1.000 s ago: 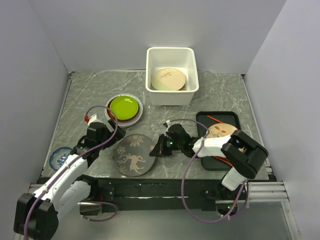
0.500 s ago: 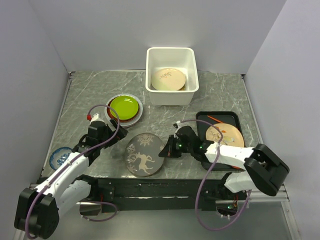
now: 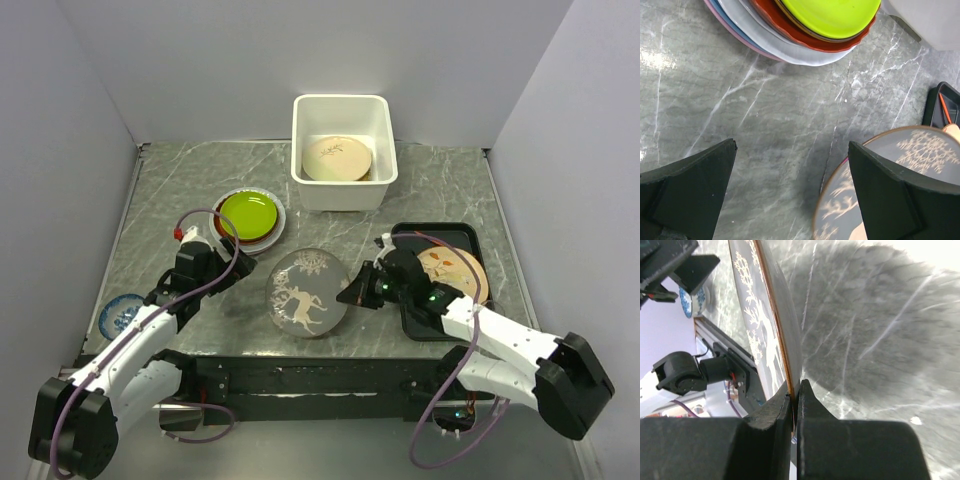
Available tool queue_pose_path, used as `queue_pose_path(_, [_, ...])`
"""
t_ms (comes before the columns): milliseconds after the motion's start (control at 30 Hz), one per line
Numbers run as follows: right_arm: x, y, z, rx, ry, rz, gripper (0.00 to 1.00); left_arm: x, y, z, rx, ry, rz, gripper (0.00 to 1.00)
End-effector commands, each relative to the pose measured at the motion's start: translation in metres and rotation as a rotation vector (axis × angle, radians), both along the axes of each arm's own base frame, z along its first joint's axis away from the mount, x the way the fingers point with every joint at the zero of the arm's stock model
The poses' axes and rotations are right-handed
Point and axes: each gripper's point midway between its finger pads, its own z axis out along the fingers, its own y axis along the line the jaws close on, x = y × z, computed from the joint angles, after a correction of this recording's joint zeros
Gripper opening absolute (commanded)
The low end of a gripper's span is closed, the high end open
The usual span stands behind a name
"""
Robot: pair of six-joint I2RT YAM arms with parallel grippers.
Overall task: Place the plates into the plastic bin on the countertop
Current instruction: Pick up the plate at the center of the board, then place the plate in the plastic bin.
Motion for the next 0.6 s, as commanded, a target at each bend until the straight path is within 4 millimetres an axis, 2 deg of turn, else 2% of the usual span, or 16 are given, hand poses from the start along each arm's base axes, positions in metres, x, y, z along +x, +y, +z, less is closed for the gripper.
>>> queue_pose_path(0, [0.024,0.000,0.063,0.113,-0.175,-0.019,0.00,0.003,-0.004,0.014,-0.018,-0.054,-0.013,0.99])
queue_pose_path(100, [0.030,-0.012,0.066,0.104,-0.180,-0.040,0.00,0.000,-0.003,0.016,-0.018,-0.059,-0.014,0.99])
queue_pose_path(267, [0.037,-0.018,0.074,0.100,-0.197,-0.041,0.00,-0.004,-0.001,0.016,-0.017,-0.055,-0.014,0.99])
queue_pose_path(400, [0.041,-0.015,0.080,0.110,-0.207,-0.026,0.00,-0.008,0.000,0.015,-0.018,-0.043,-0.013,0.99])
queue_pose_path(567, [0.051,-0.006,0.080,0.116,-0.200,0.000,0.00,-0.012,0.012,0.015,0.015,-0.038,0.037,0.99])
